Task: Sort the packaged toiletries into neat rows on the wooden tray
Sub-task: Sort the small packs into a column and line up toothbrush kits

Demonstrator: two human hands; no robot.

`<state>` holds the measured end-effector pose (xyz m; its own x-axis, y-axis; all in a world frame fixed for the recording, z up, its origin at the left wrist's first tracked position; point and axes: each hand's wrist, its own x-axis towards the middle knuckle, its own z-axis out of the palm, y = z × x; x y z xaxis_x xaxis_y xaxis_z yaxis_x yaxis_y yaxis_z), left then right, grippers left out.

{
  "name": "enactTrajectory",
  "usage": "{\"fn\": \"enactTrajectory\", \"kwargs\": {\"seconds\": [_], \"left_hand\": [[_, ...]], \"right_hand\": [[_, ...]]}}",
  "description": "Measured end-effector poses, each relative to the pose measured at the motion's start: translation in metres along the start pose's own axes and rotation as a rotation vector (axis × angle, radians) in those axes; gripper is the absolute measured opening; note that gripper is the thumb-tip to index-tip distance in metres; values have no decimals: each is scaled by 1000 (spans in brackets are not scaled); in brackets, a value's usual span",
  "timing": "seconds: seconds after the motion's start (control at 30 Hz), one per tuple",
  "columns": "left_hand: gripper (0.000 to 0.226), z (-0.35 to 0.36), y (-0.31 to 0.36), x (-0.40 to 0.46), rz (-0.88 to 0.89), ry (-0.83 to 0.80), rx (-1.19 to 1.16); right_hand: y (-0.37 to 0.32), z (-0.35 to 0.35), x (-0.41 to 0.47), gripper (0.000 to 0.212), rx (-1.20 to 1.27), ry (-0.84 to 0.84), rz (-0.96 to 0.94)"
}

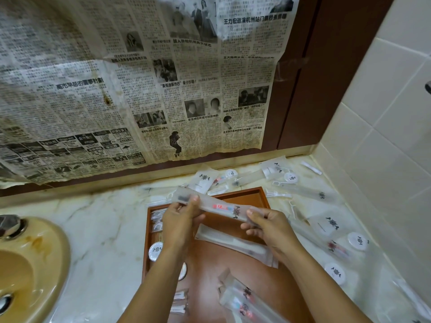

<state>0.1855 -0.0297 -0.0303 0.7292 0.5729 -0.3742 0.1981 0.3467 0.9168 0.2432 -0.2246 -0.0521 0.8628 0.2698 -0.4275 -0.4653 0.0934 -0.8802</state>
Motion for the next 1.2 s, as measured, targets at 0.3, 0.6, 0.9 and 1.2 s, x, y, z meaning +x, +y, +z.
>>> {"fn": "enactTrajectory", "kwargs": {"seconds": [0.3,0.6,0.9,1.2], "left_hand": [[13,-32,11,24,38,-70,284],[7,-31,-7,40,133,-27,626],[12,-26,-11,46,364,-43,1194],[16,-16,-16,56,518,-35,1455]], "right_hand": [[-14,-17,17,15,-113,0,51],[-25,-27,38,12,-426,-38,50],[-21,-18,66,9,-1049,190,-208],[-12,-13,81,14,-1191,241,-278]]}}
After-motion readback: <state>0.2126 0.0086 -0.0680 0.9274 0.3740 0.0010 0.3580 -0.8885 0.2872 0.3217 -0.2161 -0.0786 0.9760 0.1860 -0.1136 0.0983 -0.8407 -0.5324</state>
